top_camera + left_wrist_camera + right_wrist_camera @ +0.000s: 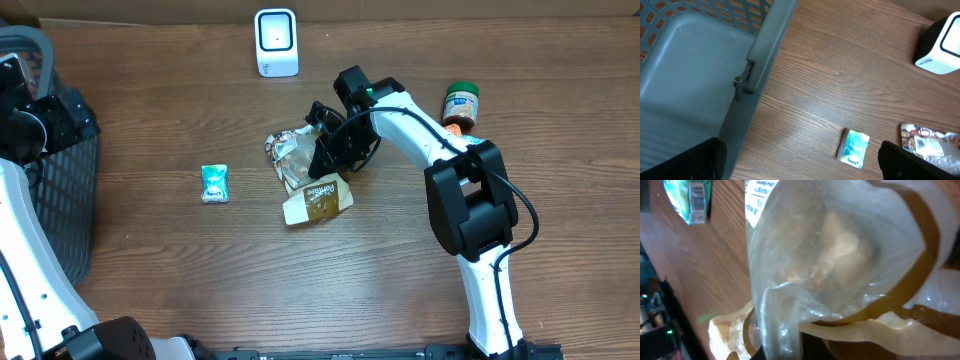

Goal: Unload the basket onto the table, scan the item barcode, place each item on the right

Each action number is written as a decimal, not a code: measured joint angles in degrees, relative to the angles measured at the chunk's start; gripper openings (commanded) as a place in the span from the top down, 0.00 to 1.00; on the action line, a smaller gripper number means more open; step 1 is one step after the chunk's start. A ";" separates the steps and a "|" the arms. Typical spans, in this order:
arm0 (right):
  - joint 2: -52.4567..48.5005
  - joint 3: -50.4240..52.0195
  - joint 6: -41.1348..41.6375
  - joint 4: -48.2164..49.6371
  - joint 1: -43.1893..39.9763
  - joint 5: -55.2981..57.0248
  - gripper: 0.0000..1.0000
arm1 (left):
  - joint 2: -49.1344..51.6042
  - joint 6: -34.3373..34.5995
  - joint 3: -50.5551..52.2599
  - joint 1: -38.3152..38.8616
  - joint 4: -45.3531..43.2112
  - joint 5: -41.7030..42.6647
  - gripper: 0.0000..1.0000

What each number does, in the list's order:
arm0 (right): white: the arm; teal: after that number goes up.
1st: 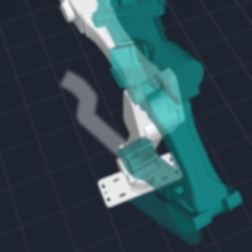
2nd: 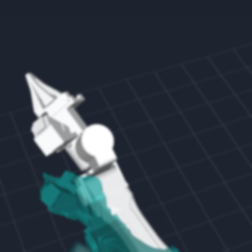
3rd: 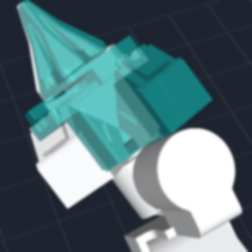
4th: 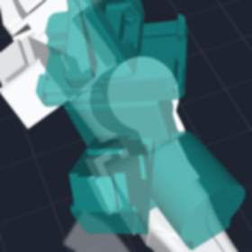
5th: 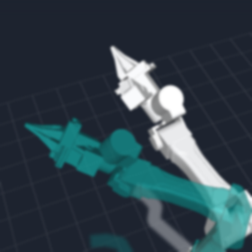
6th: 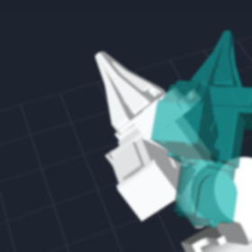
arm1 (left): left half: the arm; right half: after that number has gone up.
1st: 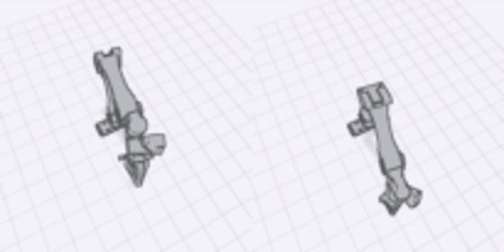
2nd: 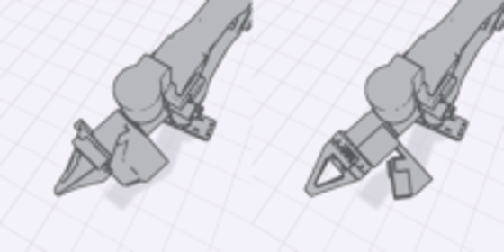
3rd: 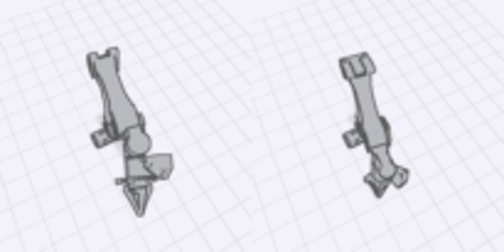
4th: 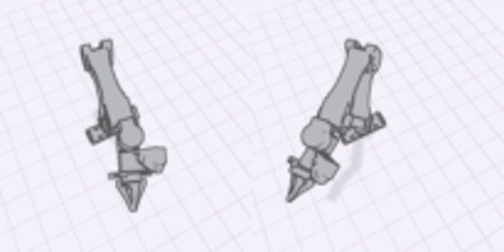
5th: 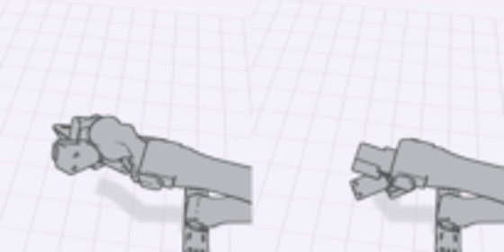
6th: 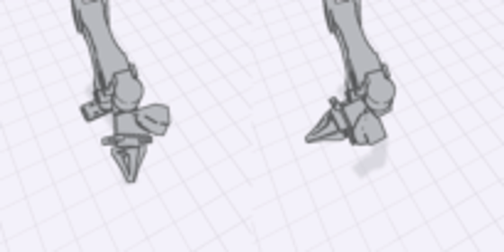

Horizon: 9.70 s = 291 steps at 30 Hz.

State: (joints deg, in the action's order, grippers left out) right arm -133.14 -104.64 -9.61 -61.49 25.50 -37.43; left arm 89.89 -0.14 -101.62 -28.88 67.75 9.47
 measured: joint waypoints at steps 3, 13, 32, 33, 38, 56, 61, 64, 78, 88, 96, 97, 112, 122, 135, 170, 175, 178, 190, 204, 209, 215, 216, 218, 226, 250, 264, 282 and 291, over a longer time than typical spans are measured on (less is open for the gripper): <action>0.00 -1.16 0.52 -3.98 -0.04 -0.33 0.96 | 0.00 0.00 0.00 0.00 0.00 0.00 0.00; 4.31 -12.11 0.63 -14.84 -1.84 -0.63 0.96 | 0.00 0.00 0.00 0.00 0.00 0.00 0.01; 18.12 -14.27 -4.28 -10.82 -1.84 -14.67 0.96 | 0.00 0.00 0.00 0.00 0.00 0.00 0.01; 18.12 -14.29 -3.87 -10.19 -1.79 -14.19 0.96 | 0.00 0.00 0.00 0.00 0.00 -0.02 0.00; 18.10 -19.47 -1.38 -10.08 -1.16 -6.45 0.92 | 0.00 0.00 0.00 0.00 -0.02 0.00 0.00; 7.30 -30.47 0.63 5.70 3.69 32.44 0.96 | 0.02 0.00 0.00 0.00 0.00 0.00 0.01; 1.20 -30.45 2.84 -2.38 3.63 30.86 0.96 | 0.02 0.00 0.00 0.00 0.00 0.00 0.00; -0.46 -30.42 3.80 -5.03 3.30 30.12 0.91 | 0.00 0.00 0.00 0.00 0.00 0.00 0.00; -1.27 -25.94 -3.45 -5.62 -13.70 12.35 0.20 | 0.02 0.00 0.00 0.00 0.00 0.00 0.00; -4.96 -15.34 -13.60 0.76 -15.26 3.69 0.14 | 0.00 0.00 0.00 0.00 0.00 0.00 0.00; -5.29 -9.99 -14.16 6.80 -14.25 0.39 0.14 | 0.00 0.00 0.00 0.00 0.00 0.00 0.00; -5.64 -9.99 -14.16 6.95 -14.25 -0.24 0.15 | 0.00 0.00 0.00 0.00 0.00 0.00 0.01; -9.79 -9.97 -9.99 6.12 -14.10 -6.62 0.75 | 0.00 0.00 0.00 0.00 0.00 0.00 0.00; -9.81 -10.54 -6.88 -0.44 -14.10 -7.58 0.96 | 0.00 0.00 0.00 0.00 0.00 0.00 0.00; -1.40 -12.48 -6.88 -6.49 -11.69 -5.11 0.96 | 0.00 0.00 0.00 0.00 0.00 0.00 0.00; -7.21 -13.75 -58.40 46.47 6.78 78.23 0.96 | 0.00 0.00 0.00 0.00 0.00 0.00 0.00; -7.28 -13.73 -65.31 50.10 9.07 79.62 0.96 | 0.00 0.00 0.00 0.00 0.00 0.00 0.00; -7.28 -13.73 -68.67 50.29 10.16 79.95 0.96 | 0.02 0.00 0.00 0.00 0.00 0.00 0.00; -7.28 -13.73 -72.50 50.34 10.60 80.30 0.96 | 0.00 0.00 0.00 0.00 0.00 0.00 0.01; -7.17 -13.73 -65.13 50.21 11.06 79.76 0.96 | 0.00 0.00 0.00 0.00 0.00 0.00 0.01; -4.17 -13.68 -55.76 43.63 12.04 78.55 0.96 | 0.00 0.00 0.00 0.00 0.00 0.00 0.00; 8.07 -13.53 -38.62 25.27 13.27 70.47 0.96 | 0.00 0.00 0.00 0.00 -0.02 -0.02 0.00; 10.51 -13.53 -35.50 22.14 13.31 68.19 0.96 | 0.00 0.00 0.00 0.00 0.00 0.00 0.01; 15.76 -13.53 -28.68 14.88 13.25 62.75 0.96 | 0.00 0.00 0.00 0.00 0.00 0.00 0.00; 25.64 -13.75 -12.79 -7.56 6.95 40.98 0.96 | 0.02 0.00 0.00 0.00 0.00 0.00 0.01; 20.85 16.37 -14.75 2.27 -16.37 30.67 0.79 | 0.00 0.00 0.00 0.00 0.00 0.00 0.00; 20.90 12.87 -12.57 -3.17 -16.52 36.39 0.09 | 0.00 0.00 0.00 0.00 0.00 -0.02 0.00; 30.47 0.02 -11.39 -13.53 -16.52 8.44 0.00 | 0.02 0.00 0.00 0.00 0.00 0.00 0.00; 30.47 0.02 -8.98 -8.59 -16.50 2.78 0.08 | 0.00 0.00 0.00 0.00 0.00 0.00 0.00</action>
State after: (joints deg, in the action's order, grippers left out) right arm -102.67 -104.62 -18.59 -70.08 8.99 -34.65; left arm 89.89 -0.14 -101.62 -28.88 67.75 9.47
